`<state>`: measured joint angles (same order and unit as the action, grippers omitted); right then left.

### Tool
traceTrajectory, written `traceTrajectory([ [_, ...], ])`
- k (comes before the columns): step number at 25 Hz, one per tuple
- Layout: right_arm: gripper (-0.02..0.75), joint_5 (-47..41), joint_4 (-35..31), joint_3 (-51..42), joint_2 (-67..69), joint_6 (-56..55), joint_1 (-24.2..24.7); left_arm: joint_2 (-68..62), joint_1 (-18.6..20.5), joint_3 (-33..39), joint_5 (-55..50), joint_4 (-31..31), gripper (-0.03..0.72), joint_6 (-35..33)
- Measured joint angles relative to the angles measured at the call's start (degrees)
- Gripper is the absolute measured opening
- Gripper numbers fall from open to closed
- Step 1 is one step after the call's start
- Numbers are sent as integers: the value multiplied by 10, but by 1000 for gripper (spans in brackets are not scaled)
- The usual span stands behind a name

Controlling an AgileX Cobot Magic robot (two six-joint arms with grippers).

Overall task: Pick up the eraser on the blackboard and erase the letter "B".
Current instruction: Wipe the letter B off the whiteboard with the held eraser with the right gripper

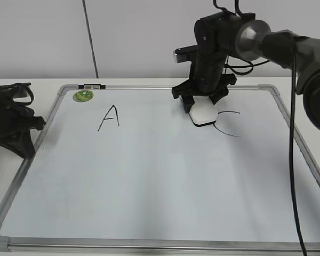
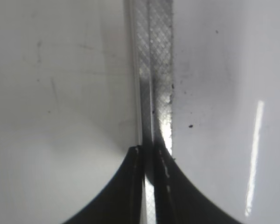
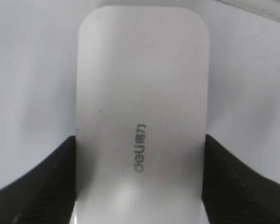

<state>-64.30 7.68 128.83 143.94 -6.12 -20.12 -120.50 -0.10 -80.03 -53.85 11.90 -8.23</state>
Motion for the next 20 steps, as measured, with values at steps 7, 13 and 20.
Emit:
traceTrajectory([
  [7, 543, -1, -17, 0, 0, 13, -2, 0, 0, -1, -4, -1, 11, 0],
  [13, 543, -3, -12, 0, 0, 44, -23, 0, 0, -1, -17, -7, 11, 1],
  [20, 543, -11, -14, 0, 0, 61, -67, 0, 0, -1, -22, -10, 11, 1],
])
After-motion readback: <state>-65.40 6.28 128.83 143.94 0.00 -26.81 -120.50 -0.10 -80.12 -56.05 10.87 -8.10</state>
